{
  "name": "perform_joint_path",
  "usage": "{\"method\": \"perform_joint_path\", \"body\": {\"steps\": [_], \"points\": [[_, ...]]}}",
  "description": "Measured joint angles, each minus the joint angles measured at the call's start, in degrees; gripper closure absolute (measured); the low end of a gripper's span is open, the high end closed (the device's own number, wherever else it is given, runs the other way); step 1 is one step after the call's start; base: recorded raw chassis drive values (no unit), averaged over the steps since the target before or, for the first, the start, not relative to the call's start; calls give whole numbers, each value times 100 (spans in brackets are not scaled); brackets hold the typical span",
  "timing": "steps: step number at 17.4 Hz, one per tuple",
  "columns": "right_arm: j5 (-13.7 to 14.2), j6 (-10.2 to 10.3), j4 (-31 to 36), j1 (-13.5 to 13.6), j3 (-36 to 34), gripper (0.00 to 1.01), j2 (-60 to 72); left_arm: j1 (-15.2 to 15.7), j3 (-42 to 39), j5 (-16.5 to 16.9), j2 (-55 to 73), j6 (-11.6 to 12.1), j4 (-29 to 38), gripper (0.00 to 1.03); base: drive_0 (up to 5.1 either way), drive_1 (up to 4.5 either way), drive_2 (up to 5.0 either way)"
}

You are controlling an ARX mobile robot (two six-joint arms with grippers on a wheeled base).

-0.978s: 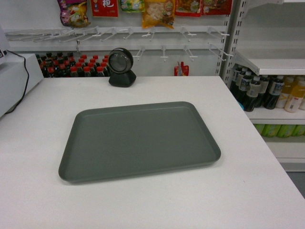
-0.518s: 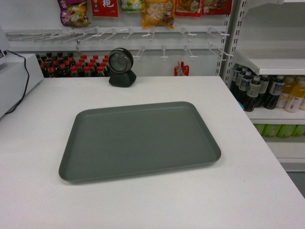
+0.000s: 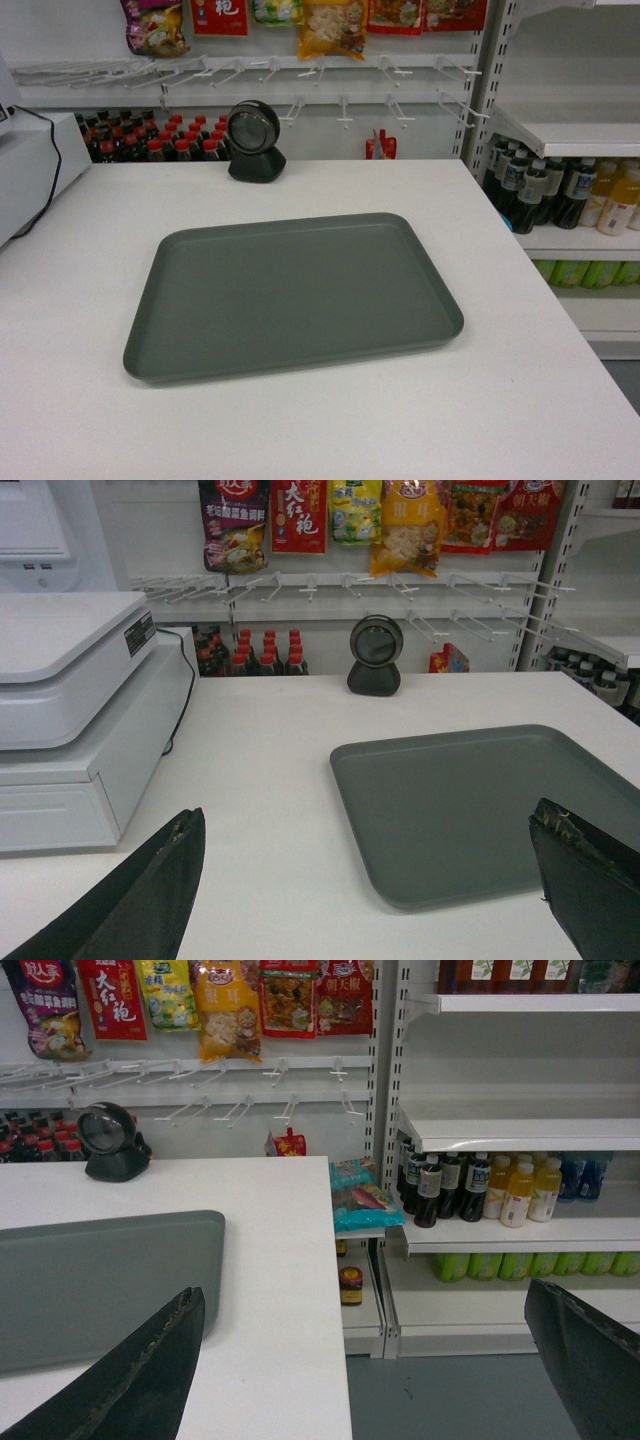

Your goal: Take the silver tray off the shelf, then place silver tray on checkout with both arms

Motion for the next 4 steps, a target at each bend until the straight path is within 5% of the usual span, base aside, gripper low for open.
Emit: {"method": "perform_joint_path", "body": {"steps": [4], "points": [[0,0,0,0,0,3,0,0,0,0,0,-2,0,5,0,0,0]]}}
